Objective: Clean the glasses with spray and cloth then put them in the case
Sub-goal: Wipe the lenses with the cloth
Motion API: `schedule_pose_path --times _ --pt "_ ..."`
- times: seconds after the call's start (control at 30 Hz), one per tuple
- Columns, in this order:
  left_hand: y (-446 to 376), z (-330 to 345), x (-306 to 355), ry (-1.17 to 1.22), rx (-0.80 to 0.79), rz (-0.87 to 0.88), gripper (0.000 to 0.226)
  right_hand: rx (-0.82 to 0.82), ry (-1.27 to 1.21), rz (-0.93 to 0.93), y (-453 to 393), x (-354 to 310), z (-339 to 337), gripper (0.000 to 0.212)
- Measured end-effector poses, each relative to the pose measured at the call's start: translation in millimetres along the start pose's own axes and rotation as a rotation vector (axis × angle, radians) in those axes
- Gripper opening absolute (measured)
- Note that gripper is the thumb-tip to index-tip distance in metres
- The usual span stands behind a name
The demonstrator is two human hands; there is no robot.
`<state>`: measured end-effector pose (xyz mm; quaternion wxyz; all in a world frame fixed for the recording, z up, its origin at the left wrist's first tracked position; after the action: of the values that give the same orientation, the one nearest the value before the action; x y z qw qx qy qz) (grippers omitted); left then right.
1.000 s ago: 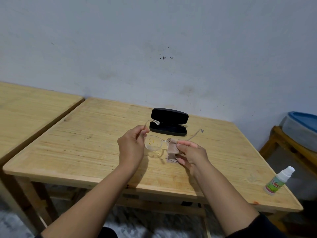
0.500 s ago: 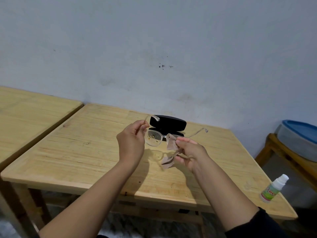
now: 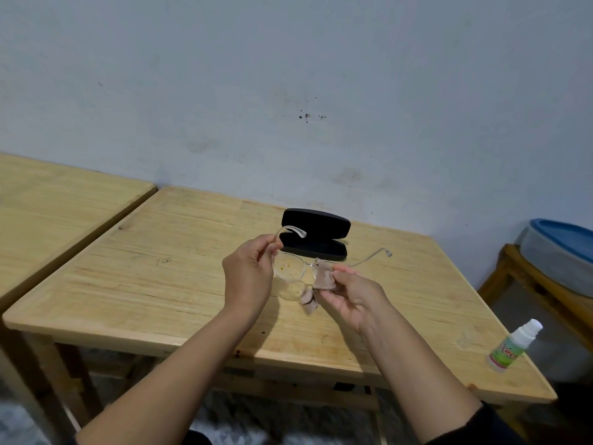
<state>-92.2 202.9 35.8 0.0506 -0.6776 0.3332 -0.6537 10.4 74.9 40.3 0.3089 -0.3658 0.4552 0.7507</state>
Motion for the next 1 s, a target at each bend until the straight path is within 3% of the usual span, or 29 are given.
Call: schedule_pose_path --times 0.13,0.37,0.5,0.77,1.0 --pt "3.2 -0.7 -1.3 0.001 -0.023 -0.013 0.02 0.01 -0.125 -0.05 -0.5 2.5 -1.6 0.017" --pt "11.5 4.2 -3.4 0.04 -0.039 -0.029 0.018 0.167 -0.207 -0.251 -0.5 9.9 -4.4 0.029" --pt "14.4 6.4 -3.2 0.053 -0.051 -0.029 0.017 0.145 -0.237 -0.29 -1.8 10.6 -6.8 0.031" --pt "14.1 11.7 -0.2 0.055 -0.088 0.042 0.018 0.16 -0.092 -0.377 -0.8 8.4 -11.0 0.032" --pt "6.9 7.7 -0.4 0.01 -0.061 0.084 0.017 -0.04 0.19 -0.325 -2.2 5.9 -18.3 0.023"
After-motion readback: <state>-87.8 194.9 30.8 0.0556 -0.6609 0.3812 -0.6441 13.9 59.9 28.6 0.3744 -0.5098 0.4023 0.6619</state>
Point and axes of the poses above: each hand's wrist, its own y-axis away from the middle knuckle, its own z-axis out of the palm, x = y × z, the point moved 2 cm from there along -y, towards the middle knuckle
